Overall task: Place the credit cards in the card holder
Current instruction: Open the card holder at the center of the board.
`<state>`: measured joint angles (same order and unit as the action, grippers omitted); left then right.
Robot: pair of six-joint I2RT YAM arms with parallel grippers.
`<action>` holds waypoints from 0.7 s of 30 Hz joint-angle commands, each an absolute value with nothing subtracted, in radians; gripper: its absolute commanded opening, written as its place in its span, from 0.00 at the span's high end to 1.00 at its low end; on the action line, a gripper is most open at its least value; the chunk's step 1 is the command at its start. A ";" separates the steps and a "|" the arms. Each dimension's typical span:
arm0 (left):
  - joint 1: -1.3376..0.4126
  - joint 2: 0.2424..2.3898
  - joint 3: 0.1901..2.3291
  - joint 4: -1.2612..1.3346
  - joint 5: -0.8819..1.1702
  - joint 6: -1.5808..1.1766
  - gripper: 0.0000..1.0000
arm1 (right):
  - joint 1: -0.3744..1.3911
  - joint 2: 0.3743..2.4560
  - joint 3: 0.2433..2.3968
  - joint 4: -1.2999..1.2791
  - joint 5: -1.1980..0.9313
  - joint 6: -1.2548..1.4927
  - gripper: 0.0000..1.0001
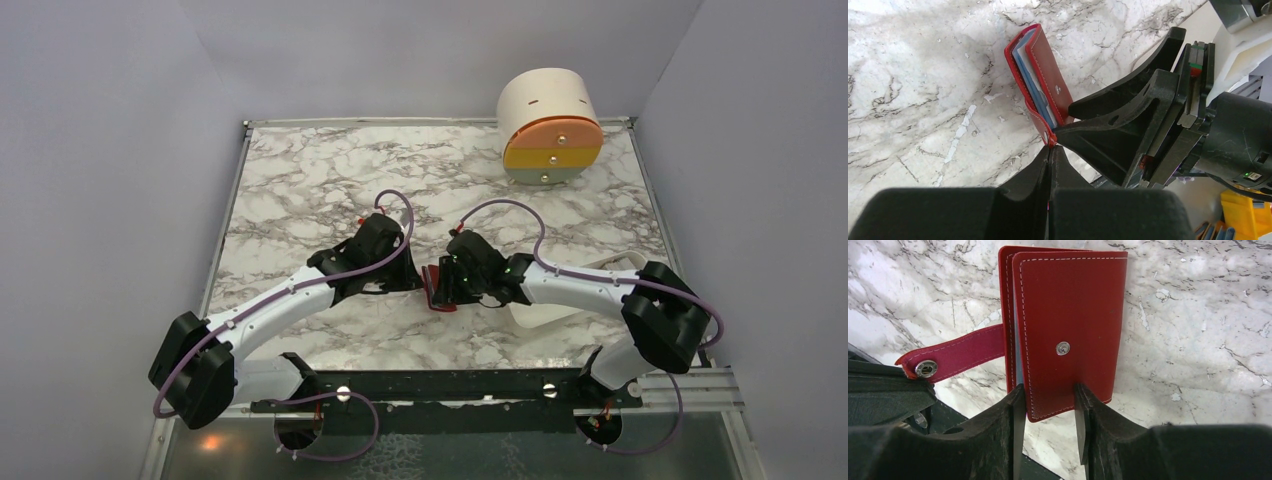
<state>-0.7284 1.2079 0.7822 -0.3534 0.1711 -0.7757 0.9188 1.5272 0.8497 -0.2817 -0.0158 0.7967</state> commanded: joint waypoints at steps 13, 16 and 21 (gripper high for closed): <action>-0.726 1.186 0.788 -0.397 0.156 -0.728 1.00 | 0.922 1.463 0.882 -0.362 0.092 0.774 0.60; -0.726 1.187 0.784 -0.397 0.152 -0.727 1.00 | 0.922 1.466 0.889 -0.365 0.094 0.768 0.60; -0.726 1.189 0.779 -0.397 0.156 -0.730 1.00 | 0.922 1.461 0.888 -0.362 0.095 0.762 0.60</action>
<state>-0.7284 1.2007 0.7815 -0.3851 0.1677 -0.7441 0.9211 1.4864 0.8631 -0.3496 0.0551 0.7795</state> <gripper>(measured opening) 0.010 0.399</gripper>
